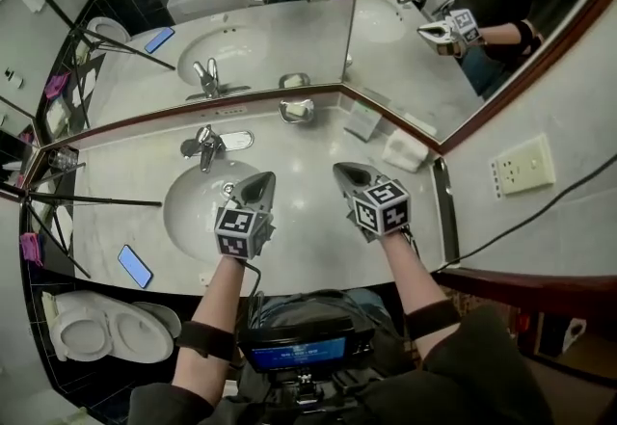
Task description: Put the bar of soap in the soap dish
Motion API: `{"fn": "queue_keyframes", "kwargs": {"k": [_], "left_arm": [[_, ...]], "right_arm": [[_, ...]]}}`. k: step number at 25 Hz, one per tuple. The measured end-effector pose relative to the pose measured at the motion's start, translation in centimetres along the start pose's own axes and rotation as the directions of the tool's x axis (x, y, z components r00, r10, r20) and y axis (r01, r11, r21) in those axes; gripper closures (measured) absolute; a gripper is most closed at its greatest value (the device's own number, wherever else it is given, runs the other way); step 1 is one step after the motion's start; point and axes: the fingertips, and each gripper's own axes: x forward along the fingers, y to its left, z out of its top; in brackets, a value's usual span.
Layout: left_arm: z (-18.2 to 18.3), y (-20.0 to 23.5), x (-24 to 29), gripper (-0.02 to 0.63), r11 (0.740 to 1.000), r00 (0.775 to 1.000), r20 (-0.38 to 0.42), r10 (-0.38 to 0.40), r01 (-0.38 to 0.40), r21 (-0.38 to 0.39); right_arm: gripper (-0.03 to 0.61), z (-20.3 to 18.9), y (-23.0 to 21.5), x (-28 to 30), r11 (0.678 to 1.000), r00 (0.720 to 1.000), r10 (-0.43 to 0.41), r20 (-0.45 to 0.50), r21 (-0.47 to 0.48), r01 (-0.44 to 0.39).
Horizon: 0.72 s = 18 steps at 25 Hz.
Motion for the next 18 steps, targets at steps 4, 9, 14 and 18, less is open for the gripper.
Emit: {"fn": "queue_keyframes", "kwargs": {"k": [4,9,14,18], "left_arm": [[0.3,-0.6,-0.5,0.614,1.0,1.0,0.012,-0.005,0.005,0.008],[0.3,-1.2,-0.6,0.612,0.999,1.0,0.015,-0.011,0.01,0.046],[0.3,-1.6,-0.3,0.612,0.998,1.0,0.014,-0.019,0.018,0.063],[0.0,-1.6,0.0,0.612,0.997,1.0,0.005,-0.021,0.021,0.078]], "right_arm": [[0.558,-0.2,-0.2,-0.9,1.0,1.0,-0.013,0.009,0.003,0.013],[0.558,-1.2,-0.2,-1.0,1.0,1.0,-0.016,-0.003,0.006,0.016],[0.558,-1.5,-0.4,-0.7,1.0,1.0,-0.021,-0.012,-0.005,0.021],[0.557,-1.4,-1.0,-0.2,0.998,0.999,-0.042,-0.029,-0.049,0.041]]}}
